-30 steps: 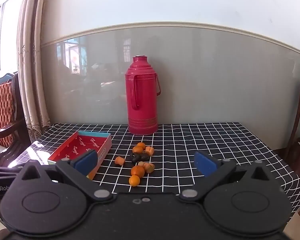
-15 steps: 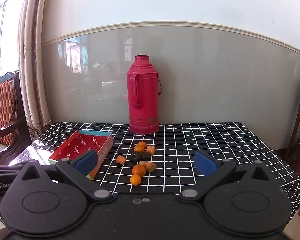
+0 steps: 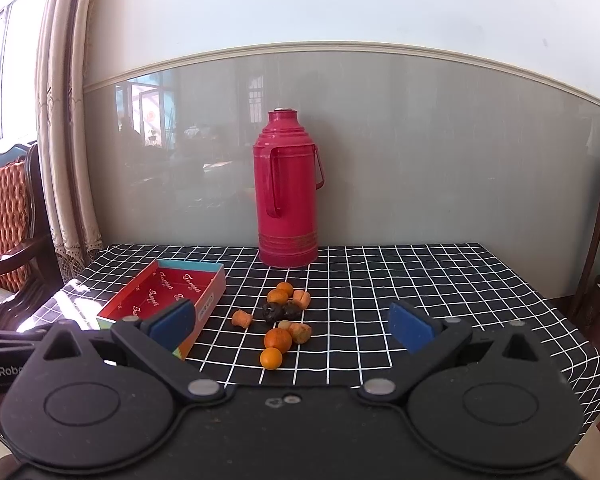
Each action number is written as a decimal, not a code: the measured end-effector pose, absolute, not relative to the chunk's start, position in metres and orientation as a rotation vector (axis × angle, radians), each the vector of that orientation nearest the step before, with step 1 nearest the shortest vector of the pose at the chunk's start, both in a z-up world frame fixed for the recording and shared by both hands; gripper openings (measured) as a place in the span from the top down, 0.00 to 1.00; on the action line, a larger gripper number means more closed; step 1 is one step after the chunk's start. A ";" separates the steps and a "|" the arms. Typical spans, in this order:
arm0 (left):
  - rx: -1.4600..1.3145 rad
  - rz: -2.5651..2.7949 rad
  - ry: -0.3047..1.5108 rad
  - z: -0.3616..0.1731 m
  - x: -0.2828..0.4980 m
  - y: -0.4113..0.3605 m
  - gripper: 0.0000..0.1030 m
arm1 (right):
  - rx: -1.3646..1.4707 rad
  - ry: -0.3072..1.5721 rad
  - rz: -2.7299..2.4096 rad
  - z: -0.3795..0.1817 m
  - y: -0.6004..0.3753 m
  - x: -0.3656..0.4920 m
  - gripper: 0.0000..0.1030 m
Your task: Organize fruits
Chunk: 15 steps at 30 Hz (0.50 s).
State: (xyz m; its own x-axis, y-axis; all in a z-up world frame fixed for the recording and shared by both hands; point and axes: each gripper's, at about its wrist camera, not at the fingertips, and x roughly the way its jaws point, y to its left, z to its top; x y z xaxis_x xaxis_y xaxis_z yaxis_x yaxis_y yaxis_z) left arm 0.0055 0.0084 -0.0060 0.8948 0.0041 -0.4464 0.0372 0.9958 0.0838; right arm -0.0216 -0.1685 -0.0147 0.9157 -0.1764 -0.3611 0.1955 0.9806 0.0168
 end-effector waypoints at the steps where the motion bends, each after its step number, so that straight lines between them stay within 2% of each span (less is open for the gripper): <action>1: 0.091 -0.017 0.462 -0.006 0.005 0.009 0.00 | 0.053 0.366 -0.191 -0.015 -0.169 -0.022 0.05; 15: 0.085 -0.015 0.461 -0.007 0.007 0.009 0.00 | 0.053 0.364 -0.201 -0.015 -0.168 -0.021 0.05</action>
